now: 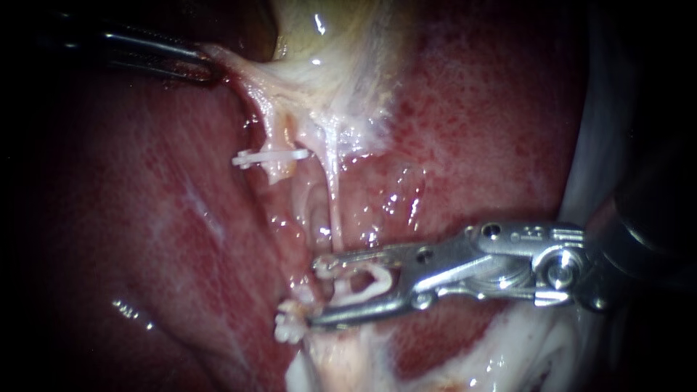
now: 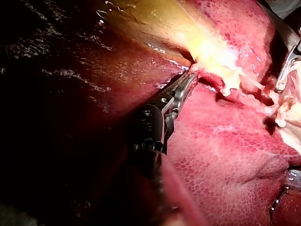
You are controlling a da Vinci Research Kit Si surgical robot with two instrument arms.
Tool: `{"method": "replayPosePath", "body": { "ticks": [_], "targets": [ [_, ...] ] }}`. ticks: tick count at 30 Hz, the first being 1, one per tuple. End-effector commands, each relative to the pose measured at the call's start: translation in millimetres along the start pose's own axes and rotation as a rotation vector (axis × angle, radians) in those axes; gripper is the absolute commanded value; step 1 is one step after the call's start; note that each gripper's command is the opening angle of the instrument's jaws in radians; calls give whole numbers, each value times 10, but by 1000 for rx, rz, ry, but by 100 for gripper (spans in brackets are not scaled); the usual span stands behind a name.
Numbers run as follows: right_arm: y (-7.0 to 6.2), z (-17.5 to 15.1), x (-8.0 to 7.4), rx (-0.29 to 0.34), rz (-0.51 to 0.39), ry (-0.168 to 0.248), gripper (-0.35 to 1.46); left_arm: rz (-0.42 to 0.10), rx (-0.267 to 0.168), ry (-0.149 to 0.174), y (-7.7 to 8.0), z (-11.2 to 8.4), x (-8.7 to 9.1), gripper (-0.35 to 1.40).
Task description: Clipping first clip right tube
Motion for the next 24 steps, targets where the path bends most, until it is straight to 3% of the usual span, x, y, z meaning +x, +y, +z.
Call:
{"method": "replayPosePath", "body": {
  "ticks": [1, 11, 16, 24],
  "targets": [
    [0, -1, 0, 1, 0, 0, 39, 0, 0, 0, 0, 0, 0, -35],
    [6, -22, -12, 3, 16, -1, 45, 0, 1, 0, 0, -3, 0, -35],
    [28, -34, -26, -5, 36, 1, 46, 0, 0, 0, 0, -4, 0, -35],
    [64, -30, -60, -18, 63, 1, 48, 0, 0, 0, 0, -5, 0, -35]
  ]
}}
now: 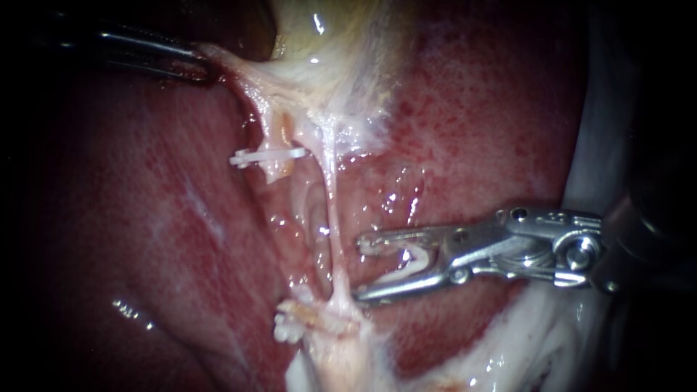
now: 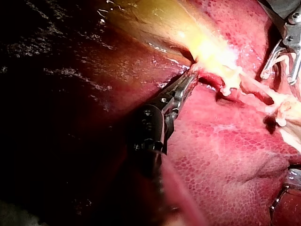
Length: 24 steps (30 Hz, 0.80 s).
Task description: Clipping first clip right tube
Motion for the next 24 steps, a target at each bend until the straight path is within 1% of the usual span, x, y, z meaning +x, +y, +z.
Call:
{"method": "replayPosePath", "body": {
  "ticks": [1, 4, 8, 16, 21, 24],
  "targets": [
    [4, 3, -4, -1, 4, 0, 48, 0, 0, 0, 0, 0, 0, -35],
    [13, 12, -10, -9, -1, 1, 49, 0, 0, 0, 0, 0, 0, -35],
    [17, 26, -13, -1, 2, -3, 49, 0, 0, 0, 0, 0, 0, -35],
    [16, 53, -15, 26, 2, -15, 49, 0, 0, 0, 0, 0, 0, -35],
    [14, 66, -14, 56, 3, -12, 49, 0, 0, 0, 0, 0, 0, -35],
    [9, 68, -12, 74, 6, 3, 49, 0, 0, 0, 0, 0, 0, -35]
  ]
}}
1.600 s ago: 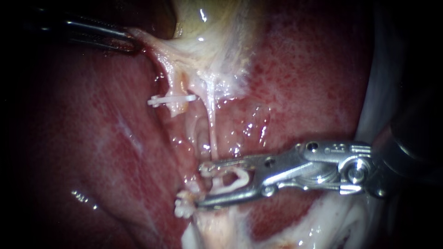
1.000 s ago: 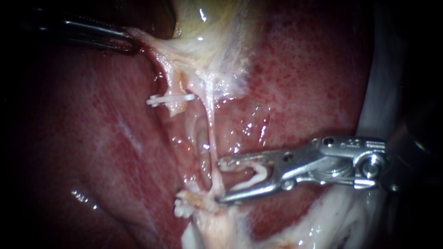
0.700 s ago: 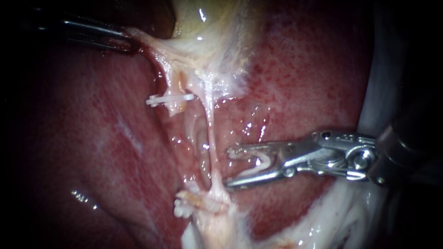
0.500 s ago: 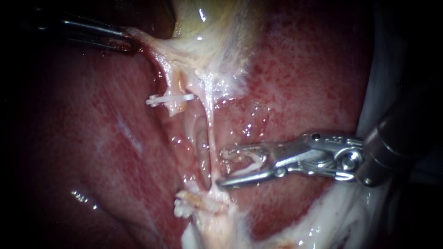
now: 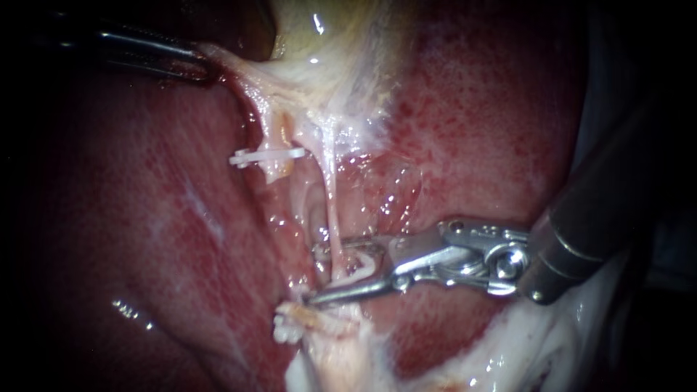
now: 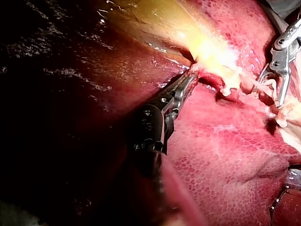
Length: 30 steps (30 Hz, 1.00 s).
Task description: Clipping first clip right tube
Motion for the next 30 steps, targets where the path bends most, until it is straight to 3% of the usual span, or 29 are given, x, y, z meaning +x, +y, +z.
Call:
{"method": "replayPosePath", "body": {
  "ticks": [1, 10, 14, 21, 30],
  "targets": [
    [-4, 0, 3, 2, -4, 8, 49, 0, 0, 0, 0, 0, 0, -35],
    [-49, -5, 29, 53, 7, 48, 49, 0, 0, 0, 0, 0, 0, -35],
    [-61, -4, 35, 67, 18, 60, 48, 0, 0, 0, 0, 0, 0, -35],
    [-57, -5, 35, 73, 29, 58, 41, 0, 0, 0, 0, 0, 0, -35],
    [-49, -6, 34, 76, 39, 57, 18, 0, 1, 0, 0, 1, 0, -35]
  ]
}}
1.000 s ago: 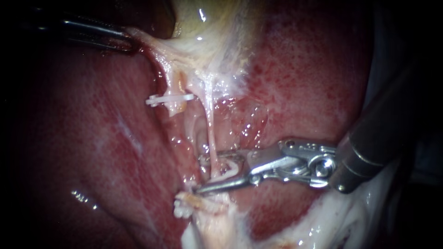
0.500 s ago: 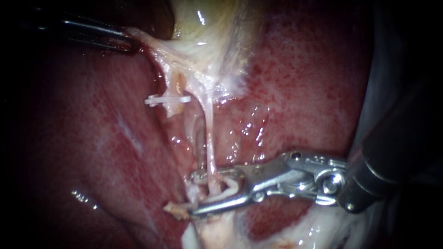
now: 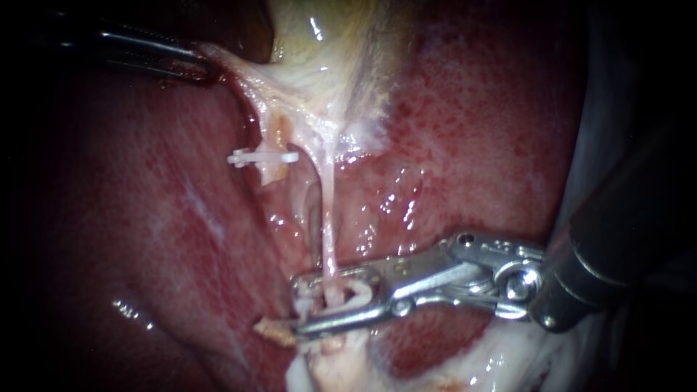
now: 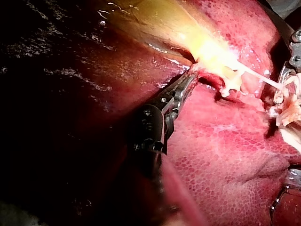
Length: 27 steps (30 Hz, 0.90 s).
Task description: Clipping first clip right tube
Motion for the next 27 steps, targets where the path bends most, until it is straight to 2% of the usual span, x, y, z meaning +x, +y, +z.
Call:
{"method": "replayPosePath", "body": {
  "ticks": [1, 3, 7, 14, 26, 27],
  "targets": [
    [0, 1, 0, 2, 5, 0, 14, 0, 0, 0, 0, 0, 0, -35],
    [0, 1, 0, 5, 4, -2, 4, 0, 1, 0, 0, 0, 0, -35],
    [0, 1, 0, 23, 23, -10, -35, 0, 1, 0, 0, 0, 0, -35],
    [2, 5, 3, 34, 41, -25, -35, 0, 1, 0, 1, 0, 0, -35],
    [9, 2, 0, 36, 40, -26, -35, 0, 1, 0, 1, 1, 0, -35],
    [9, 1, 0, 36, 40, -26, -23, -1, 1, 0, 1, 1, 0, -35]
  ]
}}
